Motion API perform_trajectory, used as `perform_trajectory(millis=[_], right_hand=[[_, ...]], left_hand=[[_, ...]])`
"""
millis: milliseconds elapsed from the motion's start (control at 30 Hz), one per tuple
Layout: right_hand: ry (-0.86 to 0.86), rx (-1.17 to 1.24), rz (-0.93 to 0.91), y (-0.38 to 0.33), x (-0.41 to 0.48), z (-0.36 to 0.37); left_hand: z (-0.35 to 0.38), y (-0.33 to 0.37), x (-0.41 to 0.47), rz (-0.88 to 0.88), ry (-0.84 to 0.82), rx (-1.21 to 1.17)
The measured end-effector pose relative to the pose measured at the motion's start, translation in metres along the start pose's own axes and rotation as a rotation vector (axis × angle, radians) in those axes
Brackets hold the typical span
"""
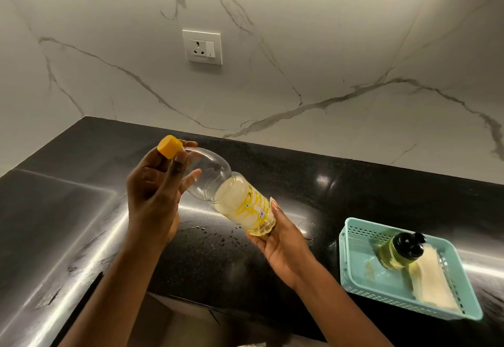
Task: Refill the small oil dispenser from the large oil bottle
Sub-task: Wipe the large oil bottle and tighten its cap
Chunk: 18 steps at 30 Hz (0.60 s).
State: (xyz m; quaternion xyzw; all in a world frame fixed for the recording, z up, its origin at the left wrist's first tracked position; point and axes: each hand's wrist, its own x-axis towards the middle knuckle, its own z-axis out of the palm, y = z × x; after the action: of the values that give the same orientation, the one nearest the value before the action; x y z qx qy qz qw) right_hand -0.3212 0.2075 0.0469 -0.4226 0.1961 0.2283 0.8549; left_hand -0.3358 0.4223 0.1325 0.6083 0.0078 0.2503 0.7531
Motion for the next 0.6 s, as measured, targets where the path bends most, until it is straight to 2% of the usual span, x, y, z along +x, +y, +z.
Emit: perform_trajectory(millis=[133, 233, 300, 400, 500, 600], right_hand=[[0.102, -0.008, -0.162, 0.000, 0.001, 0.000], [0.158, -0.097, -0.316, 0.006, -0.002, 0.010], [0.227, -0.270, -0.441, 0.011, -0.009, 0.015], [0.313, -0.725, -0.684, 0.024, -0.018, 0.009], [0.226, -1.085, -0.846, 0.033, -0.023, 0.010], [0.057, -1.234, -0.826, 0.030, -0.036, 0.038]], left_hand=[[-0.003, -0.004, 0.001, 0.004, -0.039, -0.079], [0.004, -0.013, 0.001, 0.003, 0.112, -0.145], [0.007, -0.015, 0.004, 0.008, 0.202, -0.135], [0.007, -0.011, 0.010, 0.007, 0.237, -0.156], [0.009, -0.008, 0.011, 0.032, 0.143, -0.124], [0.019, -0.011, 0.003, 0.020, 0.013, -0.028]])
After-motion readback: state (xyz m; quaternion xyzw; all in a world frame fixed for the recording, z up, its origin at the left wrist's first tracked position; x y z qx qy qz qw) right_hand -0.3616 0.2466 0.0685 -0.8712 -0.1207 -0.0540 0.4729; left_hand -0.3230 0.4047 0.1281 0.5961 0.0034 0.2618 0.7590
